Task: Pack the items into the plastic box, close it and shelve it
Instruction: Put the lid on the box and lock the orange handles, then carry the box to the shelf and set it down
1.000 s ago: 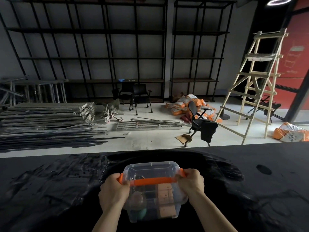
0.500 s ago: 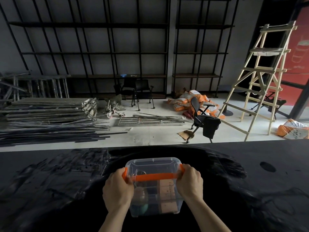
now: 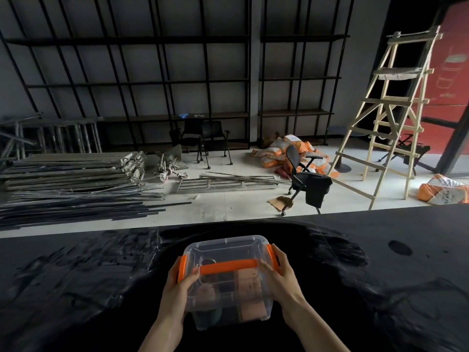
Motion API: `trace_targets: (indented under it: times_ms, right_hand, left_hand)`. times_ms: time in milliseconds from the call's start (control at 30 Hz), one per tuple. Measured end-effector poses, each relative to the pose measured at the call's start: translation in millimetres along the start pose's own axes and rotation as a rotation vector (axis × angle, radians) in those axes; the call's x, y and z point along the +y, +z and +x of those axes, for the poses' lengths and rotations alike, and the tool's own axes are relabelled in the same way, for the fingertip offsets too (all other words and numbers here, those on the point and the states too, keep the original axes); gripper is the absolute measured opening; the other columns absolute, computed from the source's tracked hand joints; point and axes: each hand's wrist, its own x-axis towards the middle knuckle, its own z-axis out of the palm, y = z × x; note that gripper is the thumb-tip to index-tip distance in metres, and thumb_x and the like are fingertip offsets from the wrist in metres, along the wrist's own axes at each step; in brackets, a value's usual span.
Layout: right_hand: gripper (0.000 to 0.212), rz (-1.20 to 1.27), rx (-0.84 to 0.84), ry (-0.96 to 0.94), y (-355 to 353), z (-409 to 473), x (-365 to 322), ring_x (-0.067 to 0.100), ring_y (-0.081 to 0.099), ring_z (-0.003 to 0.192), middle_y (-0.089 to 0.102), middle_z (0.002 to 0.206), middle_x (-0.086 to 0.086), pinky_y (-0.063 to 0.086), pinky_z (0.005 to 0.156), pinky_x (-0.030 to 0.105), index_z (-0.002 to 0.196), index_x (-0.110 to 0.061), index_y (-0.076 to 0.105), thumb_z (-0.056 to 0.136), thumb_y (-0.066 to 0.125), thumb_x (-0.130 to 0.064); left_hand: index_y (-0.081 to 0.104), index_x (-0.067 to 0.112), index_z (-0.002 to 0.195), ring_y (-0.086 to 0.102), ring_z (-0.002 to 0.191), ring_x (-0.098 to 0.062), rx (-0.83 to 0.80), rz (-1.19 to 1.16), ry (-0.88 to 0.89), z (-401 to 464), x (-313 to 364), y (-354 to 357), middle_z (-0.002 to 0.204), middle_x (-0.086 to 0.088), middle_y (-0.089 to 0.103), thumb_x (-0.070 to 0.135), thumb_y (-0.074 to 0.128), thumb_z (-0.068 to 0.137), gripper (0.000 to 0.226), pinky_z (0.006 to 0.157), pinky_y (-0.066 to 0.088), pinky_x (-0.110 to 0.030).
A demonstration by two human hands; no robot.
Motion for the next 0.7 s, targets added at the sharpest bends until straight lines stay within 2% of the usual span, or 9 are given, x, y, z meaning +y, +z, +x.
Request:
trace_targets:
  times_ms: [100,233,333,467,567,633,700]
  right_hand:
    - [0.08,-0.018,0.02,-0.046,-14,-1,-9,0.022,0.057,0.122,0.057,0.135,-0.004,0.049,0.104,0.05,0.147,-0.043,0.036,0.076,0.071,-0.058]
    - [0.078,-0.008,0.068,-0.082,-46,-1,-24,0.022,0.058,0.121,0.057,0.136,-0.005,0.05,0.103,0.05,0.146,-0.045,0.036,0.077,0.071,-0.057]
    - [0.075,0.002,0.143,-0.11,-82,-7,-32,0.021,0.058,0.121,0.057,0.133,-0.007,0.049,0.104,0.05,0.145,-0.043,0.039,0.079,0.072,-0.054]
    - [0.071,0.004,0.307,-0.142,-137,-28,-37,0.019,0.058,0.12,0.057,0.134,-0.005,0.05,0.103,0.049,0.144,-0.038,0.041,0.081,0.074,-0.047]
    - [0.076,-0.015,0.465,-0.167,-183,-59,-34,0.019,0.058,0.122,0.056,0.139,-0.006,0.049,0.105,0.048,0.146,-0.038,0.039,0.079,0.072,-0.051]
    - [0.072,-0.02,0.573,-0.165,-210,-89,-31,0.02,0.058,0.12,0.055,0.138,-0.006,0.05,0.104,0.048,0.147,-0.037,0.038,0.084,0.071,-0.046]
    - [0.07,-0.035,0.7,-0.152,-235,-118,-23,0.021,0.058,0.12,0.055,0.138,-0.003,0.05,0.103,0.048,0.149,-0.033,0.038,0.087,0.07,-0.04]
  left_hand:
    - [0.052,0.045,0.142,0.065,0.115,-0.021,-0.005,0.009,0.036,-5,9,15,0.133,0.007,0.066,0.039,0.083,0.076,0.074,0.103,0.049,-0.055]
    - [0.052,0.041,0.144,0.063,0.117,-0.021,-0.06,0.053,0.107,-6,22,51,0.135,0.008,0.063,0.041,0.081,0.076,0.074,0.107,0.046,-0.054]
    - [0.053,0.039,0.143,0.063,0.117,-0.022,-0.13,0.067,0.114,-7,27,90,0.134,0.006,0.065,0.041,0.081,0.076,0.072,0.101,0.05,-0.052]
    - [0.051,0.037,0.145,0.064,0.115,-0.025,-0.267,0.12,0.151,-21,26,147,0.132,0.003,0.065,0.044,0.078,0.074,0.075,0.1,0.051,-0.057]
    - [0.052,0.037,0.144,0.066,0.114,-0.026,-0.418,0.179,0.141,-31,17,193,0.128,0.0,0.068,0.053,0.076,0.064,0.085,0.105,0.047,-0.059]
    - [0.052,0.04,0.142,0.067,0.112,-0.025,-0.553,0.219,0.123,-47,9,222,0.126,0.001,0.07,0.053,0.077,0.069,0.078,0.104,0.046,-0.06]
    - [0.051,0.038,0.144,0.069,0.108,-0.023,-0.662,0.222,0.102,-71,1,248,0.123,0.0,0.072,0.039,0.075,0.082,0.066,0.108,0.043,-0.057]
